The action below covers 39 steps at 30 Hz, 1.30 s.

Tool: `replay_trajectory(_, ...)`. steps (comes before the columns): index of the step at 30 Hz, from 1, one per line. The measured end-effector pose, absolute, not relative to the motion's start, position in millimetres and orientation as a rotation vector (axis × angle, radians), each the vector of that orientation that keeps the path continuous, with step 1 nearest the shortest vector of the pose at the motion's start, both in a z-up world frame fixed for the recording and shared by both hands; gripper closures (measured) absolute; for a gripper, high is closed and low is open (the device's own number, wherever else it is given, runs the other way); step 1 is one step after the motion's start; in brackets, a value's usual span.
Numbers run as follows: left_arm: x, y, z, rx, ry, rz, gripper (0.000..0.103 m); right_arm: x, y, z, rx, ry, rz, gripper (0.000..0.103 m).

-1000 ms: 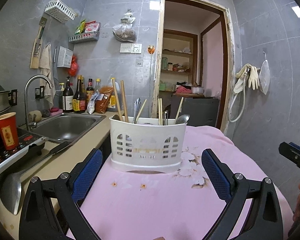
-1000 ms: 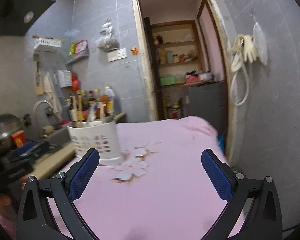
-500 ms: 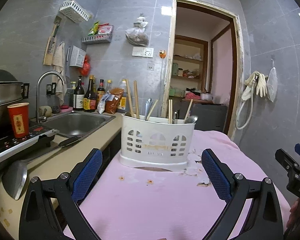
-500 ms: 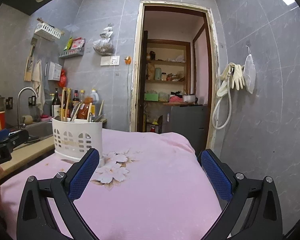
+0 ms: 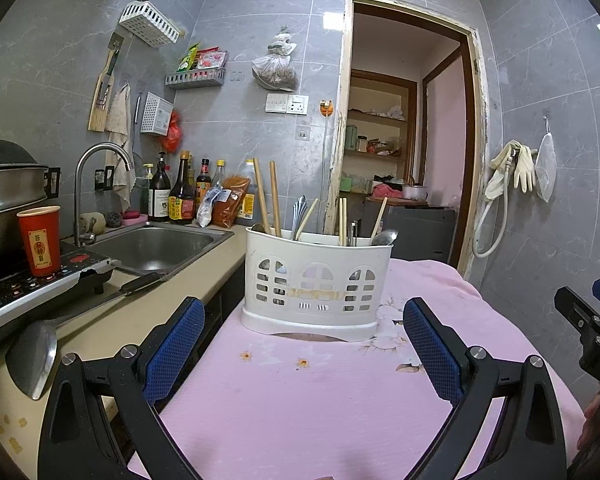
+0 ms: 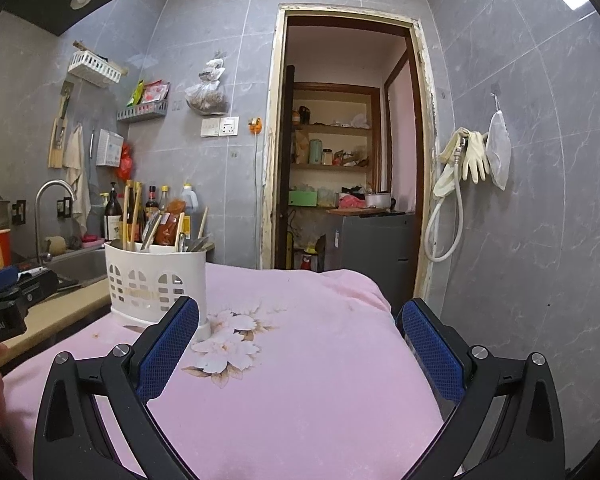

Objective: Organize utensils

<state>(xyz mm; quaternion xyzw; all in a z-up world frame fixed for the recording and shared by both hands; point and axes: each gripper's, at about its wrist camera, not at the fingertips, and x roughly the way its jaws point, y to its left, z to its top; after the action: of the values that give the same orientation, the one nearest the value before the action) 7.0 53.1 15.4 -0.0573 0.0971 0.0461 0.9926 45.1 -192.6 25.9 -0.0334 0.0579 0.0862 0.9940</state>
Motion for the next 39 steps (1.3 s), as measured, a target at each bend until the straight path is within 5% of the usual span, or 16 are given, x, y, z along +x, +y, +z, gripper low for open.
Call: replay_trajectory(39, 9.3, 56.8, 16.3, -0.104, 0.2, 0.085, 0.005, 43.4, -193.7, 26.0, -0.067, 0.114, 0.169, 0.0)
